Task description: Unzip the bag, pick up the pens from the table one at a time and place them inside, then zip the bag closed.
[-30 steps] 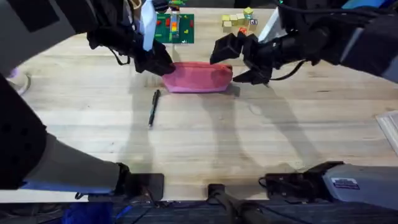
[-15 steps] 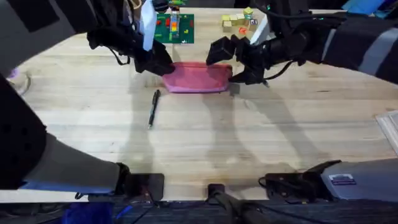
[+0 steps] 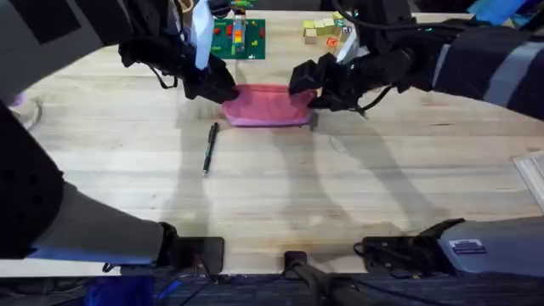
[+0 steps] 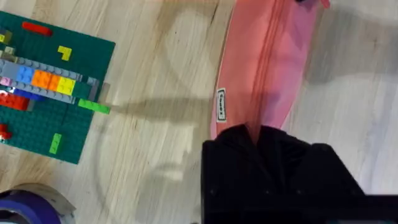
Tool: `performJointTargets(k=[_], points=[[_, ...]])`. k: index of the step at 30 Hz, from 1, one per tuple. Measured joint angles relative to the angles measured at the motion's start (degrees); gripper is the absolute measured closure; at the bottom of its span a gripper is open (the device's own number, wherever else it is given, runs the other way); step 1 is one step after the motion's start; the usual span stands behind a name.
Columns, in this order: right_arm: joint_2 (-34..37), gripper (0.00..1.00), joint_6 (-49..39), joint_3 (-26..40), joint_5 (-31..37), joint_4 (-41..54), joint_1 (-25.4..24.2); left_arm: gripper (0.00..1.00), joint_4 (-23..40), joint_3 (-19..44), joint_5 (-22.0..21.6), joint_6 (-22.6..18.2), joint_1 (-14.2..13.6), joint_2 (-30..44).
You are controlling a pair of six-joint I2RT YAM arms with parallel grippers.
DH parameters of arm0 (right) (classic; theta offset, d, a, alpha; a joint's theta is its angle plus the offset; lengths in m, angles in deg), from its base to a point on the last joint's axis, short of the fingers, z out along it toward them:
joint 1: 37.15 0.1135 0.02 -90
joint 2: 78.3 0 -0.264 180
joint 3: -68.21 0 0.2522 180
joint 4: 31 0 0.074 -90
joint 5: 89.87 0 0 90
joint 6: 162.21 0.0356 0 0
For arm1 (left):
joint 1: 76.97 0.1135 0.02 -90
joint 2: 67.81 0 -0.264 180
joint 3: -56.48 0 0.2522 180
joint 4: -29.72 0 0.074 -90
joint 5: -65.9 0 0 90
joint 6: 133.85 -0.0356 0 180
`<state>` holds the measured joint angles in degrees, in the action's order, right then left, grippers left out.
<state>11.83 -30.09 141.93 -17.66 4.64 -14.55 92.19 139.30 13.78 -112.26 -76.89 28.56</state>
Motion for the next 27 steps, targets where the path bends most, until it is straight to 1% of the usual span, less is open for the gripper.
performJointTargets(k=[3,9,12,16,20,27], points=[[0.00,0.546,0.38,0.00,0.66,0.08,0.02,0.958,-0.09,0.00,-0.06,-0.02,0.00,0.00],[0.00,0.772,1.01,0.00,1.75,0.50,0.02,0.958,-0.07,0.00,-0.12,-0.02,0.07,0.00],[0.00,0.848,1.12,0.00,1.90,0.54,0.02,0.958,-0.07,0.00,-0.12,-0.01,0.07,0.00],[0.00,0.869,1.15,0.00,1.46,0.58,-0.01,0.958,-0.07,0.00,-0.12,-0.02,0.07,0.02],[0.00,0.927,1.15,0.00,0.59,0.83,-0.01,0.958,-0.07,0.00,-0.17,-0.02,0.13,0.01],[0.02,0.939,1.16,0.00,-1.14,0.99,-0.26,0.959,-0.09,0.00,-0.39,-0.02,0.17,0.01]])
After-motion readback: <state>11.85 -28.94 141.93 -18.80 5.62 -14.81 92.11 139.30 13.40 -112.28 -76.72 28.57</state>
